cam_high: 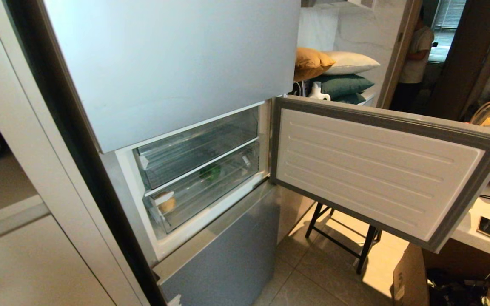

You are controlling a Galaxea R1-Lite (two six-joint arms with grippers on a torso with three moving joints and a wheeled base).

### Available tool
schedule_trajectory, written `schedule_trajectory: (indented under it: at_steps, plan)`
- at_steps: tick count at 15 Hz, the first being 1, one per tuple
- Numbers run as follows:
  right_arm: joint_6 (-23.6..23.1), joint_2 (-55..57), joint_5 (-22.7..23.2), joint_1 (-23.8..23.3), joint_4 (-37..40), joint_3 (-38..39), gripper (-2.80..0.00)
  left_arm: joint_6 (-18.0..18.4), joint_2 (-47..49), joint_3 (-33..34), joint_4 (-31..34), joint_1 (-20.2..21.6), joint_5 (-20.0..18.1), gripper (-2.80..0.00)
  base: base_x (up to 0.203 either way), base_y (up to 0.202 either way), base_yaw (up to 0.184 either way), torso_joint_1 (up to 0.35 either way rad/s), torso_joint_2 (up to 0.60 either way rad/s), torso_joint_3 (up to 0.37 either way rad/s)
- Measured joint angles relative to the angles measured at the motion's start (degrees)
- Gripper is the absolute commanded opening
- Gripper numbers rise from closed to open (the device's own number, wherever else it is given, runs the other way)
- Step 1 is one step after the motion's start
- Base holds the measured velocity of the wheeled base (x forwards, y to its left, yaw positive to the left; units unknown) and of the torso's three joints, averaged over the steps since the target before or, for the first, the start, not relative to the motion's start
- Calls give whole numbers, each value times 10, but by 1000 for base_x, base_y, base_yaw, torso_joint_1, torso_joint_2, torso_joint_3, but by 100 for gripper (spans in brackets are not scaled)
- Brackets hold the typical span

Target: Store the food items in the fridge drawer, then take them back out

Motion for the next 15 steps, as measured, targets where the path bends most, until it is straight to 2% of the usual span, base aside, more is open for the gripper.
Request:
schedule_trajectory:
  at_steps: [4,15]
  plan:
    - [-3,0,0,0,0,0,-280,-1,0,0,1,0,0,-280,0,-2,16,-2,0,1]
    - [0,0,0,0,0,0,-280,-2,0,0,-1,0,1,-280,0,-8,166,3,0,3]
